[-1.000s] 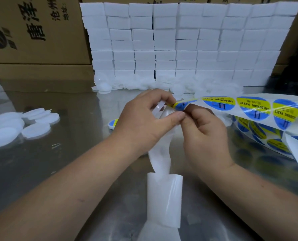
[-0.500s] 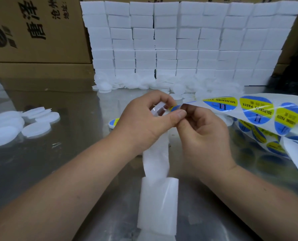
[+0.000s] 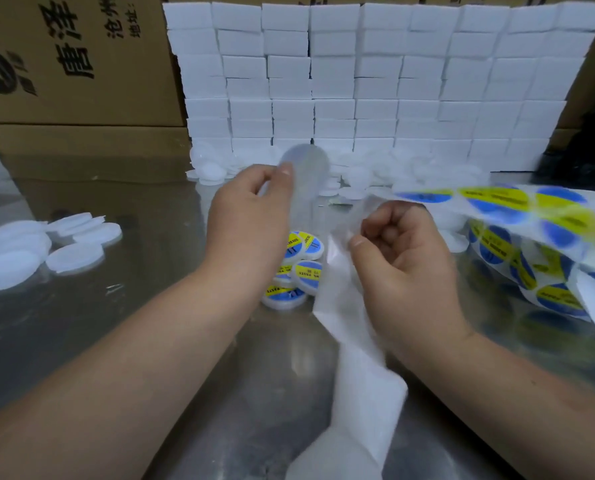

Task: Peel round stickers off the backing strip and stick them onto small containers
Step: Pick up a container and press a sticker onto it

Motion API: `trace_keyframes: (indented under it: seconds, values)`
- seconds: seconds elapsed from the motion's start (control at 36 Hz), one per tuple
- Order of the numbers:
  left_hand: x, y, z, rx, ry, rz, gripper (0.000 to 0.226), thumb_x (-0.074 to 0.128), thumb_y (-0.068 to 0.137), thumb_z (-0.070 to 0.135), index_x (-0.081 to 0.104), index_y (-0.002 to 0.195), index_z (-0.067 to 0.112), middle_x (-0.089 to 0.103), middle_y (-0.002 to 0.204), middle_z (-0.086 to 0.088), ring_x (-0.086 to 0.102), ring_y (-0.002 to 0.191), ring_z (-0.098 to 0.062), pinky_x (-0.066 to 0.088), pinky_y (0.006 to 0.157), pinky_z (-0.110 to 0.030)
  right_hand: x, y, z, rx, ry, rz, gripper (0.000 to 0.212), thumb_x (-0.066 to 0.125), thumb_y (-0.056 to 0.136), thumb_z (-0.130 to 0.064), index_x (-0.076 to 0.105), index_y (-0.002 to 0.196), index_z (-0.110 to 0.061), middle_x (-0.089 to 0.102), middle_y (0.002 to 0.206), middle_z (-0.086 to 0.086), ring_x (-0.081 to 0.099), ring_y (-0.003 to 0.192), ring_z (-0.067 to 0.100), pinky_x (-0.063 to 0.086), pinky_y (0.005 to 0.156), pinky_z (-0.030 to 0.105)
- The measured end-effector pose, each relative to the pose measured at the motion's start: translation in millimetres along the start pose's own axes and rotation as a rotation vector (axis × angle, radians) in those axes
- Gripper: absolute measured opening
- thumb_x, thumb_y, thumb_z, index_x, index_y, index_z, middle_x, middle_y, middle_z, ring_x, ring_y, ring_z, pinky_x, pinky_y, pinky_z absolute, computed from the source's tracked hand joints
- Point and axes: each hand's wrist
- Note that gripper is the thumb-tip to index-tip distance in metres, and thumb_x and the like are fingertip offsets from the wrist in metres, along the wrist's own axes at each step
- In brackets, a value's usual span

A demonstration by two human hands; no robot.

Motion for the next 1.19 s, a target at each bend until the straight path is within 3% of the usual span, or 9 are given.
trace_keyframes:
  seconds: [0.08, 0.19, 0.36, 0.47, 0.64, 0.78, 0.92, 1.03, 1.19]
  values:
    - [-2, 7, -2, -0.12, -0.071, 0.08, 0.033, 0.047, 0.091, 0.037, 0.054, 0.064, 0.021, 0.051, 0.054, 0.011, 0.054, 0.062, -0.015, 0.036, 0.043, -0.015, 0, -2, -1, -0.006, -0.019, 0.009, 0.015, 0.053, 0.071, -0.02, 0.042, 0.069, -0.031, 0.056, 0.066, -0.028, 0.048, 0.057, -0.001, 0.04, 0.064, 0.019]
    - [-1, 3, -3, -0.087, -0.013, 0.019, 0.04, 0.043, 0.091, 0.043, 0.054, 0.073, 0.009, 0.054, 0.066, -0.001, 0.054, 0.064, -0.018, 0.04, 0.057, -0.028, -2, -3, -5, -0.105, -0.122, 0.0, 0.029, 0.048, 0.073, -0.012, 0.047, 0.064, -0.039, 0.054, 0.064, -0.018, 0.044, 0.052, 0.001, 0.035, 0.053, 0.009]
    - [4, -13, -1, 0.021, 0.127, -0.067, 0.046, 0.041, 0.09, 0.052, 0.057, 0.079, 0.011, 0.061, 0.083, -0.006, 0.058, 0.08, -0.024, 0.048, 0.072, -0.039, -1, -1, -4, -0.268, -0.242, -0.001, 0.048, 0.045, 0.077, 0.002, 0.058, 0.085, -0.043, 0.053, 0.077, -0.017, 0.052, 0.076, -0.006, 0.038, 0.071, 0.006]
    - [0, -11, -1, 0.077, 0.206, -0.055, 0.039, 0.041, 0.089, 0.055, 0.052, 0.066, 0.026, 0.054, 0.062, 0.016, 0.05, 0.063, -0.001, 0.035, 0.055, -0.014, -3, 1, -7, -0.182, -0.277, 0.031, 0.042, 0.04, 0.077, -0.003, 0.059, 0.082, -0.04, 0.045, 0.075, -0.015, 0.047, 0.075, -0.012, 0.034, 0.07, 0.001]
    - [-1, -14, 0, 0.187, 0.283, -0.062, 0.026, 0.048, 0.08, 0.058, 0.05, 0.076, 0.032, 0.053, 0.086, 0.013, 0.05, 0.081, 0.001, 0.037, 0.063, -0.02, -8, 5, -17, 0.083, -0.145, 0.029, 0.024, 0.039, 0.074, -0.029, 0.06, 0.07, -0.039, 0.06, 0.087, -0.011, 0.059, 0.086, 0.007, 0.045, 0.082, 0.02]
    - [-2, -17, 4, 0.267, 0.348, -0.045, 0.029, 0.059, 0.068, 0.061, 0.042, 0.074, 0.038, 0.046, 0.085, 0.019, 0.045, 0.08, -0.004, 0.035, 0.064, -0.013, -10, 10, -20, 0.193, -0.053, 0.137, 0.035, 0.044, 0.077, -0.047, 0.067, 0.055, -0.031, 0.068, 0.084, 0.0, 0.062, 0.079, 0.01, 0.048, 0.08, 0.03]
    - [-2, -18, 9, 0.322, 0.372, -0.032, 0.042, 0.063, 0.057, 0.06, 0.045, 0.084, 0.033, 0.041, 0.08, 0.019, 0.037, 0.081, 0.002, 0.031, 0.063, -0.007, -13, 13, -18, 0.218, -0.036, 0.181, 0.035, 0.057, 0.085, -0.032, 0.061, 0.06, -0.008, 0.064, 0.078, 0.01, 0.06, 0.074, 0.019, 0.049, 0.077, 0.034]
    - [-2, -17, 9, 0.305, 0.423, -0.044, 0.047, 0.065, 0.054, 0.057, 0.042, 0.087, 0.033, 0.037, 0.081, 0.021, 0.035, 0.081, 0.002, 0.029, 0.066, -0.003, -13, 15, -19, 0.231, -0.053, 0.19, 0.02, 0.062, 0.082, -0.02, 0.063, 0.062, -0.023, 0.061, 0.071, -0.007, 0.053, 0.059, -0.004, 0.043, 0.06, 0.01]
    - [0, -13, -1, 0.289, 0.493, -0.086, 0.037, 0.065, 0.075, 0.024, 0.034, 0.094, 0.033, 0.035, 0.098, 0.015, 0.04, 0.086, -0.004, 0.022, 0.058, -0.021, -11, 14, -16, 0.206, -0.123, 0.194, 0.022, 0.063, 0.083, -0.019, 0.061, 0.063, -0.028, 0.061, 0.075, -0.004, 0.053, 0.066, 0.002, 0.042, 0.068, 0.018]
Point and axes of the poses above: each hand's wrist, its own y-axis towards the middle knuckle, its own x-axis out of the palm, z = x × y
